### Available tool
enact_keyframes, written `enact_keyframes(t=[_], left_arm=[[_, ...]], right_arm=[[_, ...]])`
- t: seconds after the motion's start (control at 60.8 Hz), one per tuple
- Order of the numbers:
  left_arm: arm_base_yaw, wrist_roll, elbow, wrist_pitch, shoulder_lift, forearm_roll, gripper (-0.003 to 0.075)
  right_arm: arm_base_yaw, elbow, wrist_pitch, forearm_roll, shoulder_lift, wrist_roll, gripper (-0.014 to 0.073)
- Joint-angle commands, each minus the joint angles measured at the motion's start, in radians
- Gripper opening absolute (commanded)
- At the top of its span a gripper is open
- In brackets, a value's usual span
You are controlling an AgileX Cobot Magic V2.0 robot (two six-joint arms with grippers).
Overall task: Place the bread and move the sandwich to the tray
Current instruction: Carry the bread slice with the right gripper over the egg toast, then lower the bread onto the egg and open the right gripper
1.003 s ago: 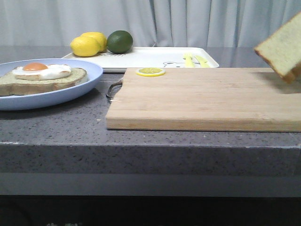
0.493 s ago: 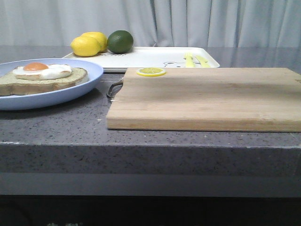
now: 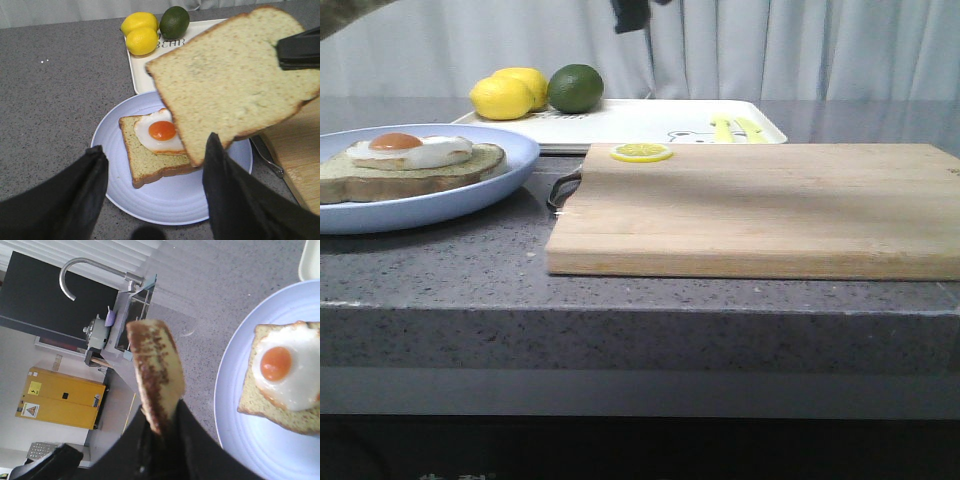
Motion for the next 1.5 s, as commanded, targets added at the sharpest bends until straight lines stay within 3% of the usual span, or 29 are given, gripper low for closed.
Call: enact_keyframes(t=[0.0,0.23,0.542,0.937,1.068,1.348,1.479], left_arm=[[-0.006,0.002,-0.029,-0.072,0.005,-0.002,0.0419],[-0.006,0.002,-0.029,-0.072,0.005,-0.002,0.0419],[-0.006,0.002,-0.029,-0.075,0.005,-0.002,0.0419],[-0.006,0.002,-0.029,-0.075,0.005,-0.002,0.0419],[-0.006,0.002,-0.029,-0.075,0.005,-0.002,0.0419],[-0.006,0.002,-0.029,-0.075,0.005,-0.002,0.0419],[-0.006,0.002,-0.029,-0.075,0.005,-0.002,0.0419]], right_arm=[[0.027,-0.123,0.019,0.148,0.031,0.021,0.0034],[0.067,-0.269,-0.032,0.148,0.198,0.186,0.0034],[0.073,-0.276,-0.139,0.148,0.263,0.193,0.0034],[0.059,-0.271,-0.120,0.125,0.263,0.193,0.0043],[0.044,-0.270,-0.094,0.087,0.263,0.193,0.0118],[0.002,-0.236,0.012,0.044,0.263,0.193,0.0381],[-0.017,-0.234,0.057,-0.023,0.256,0.193,0.0405]])
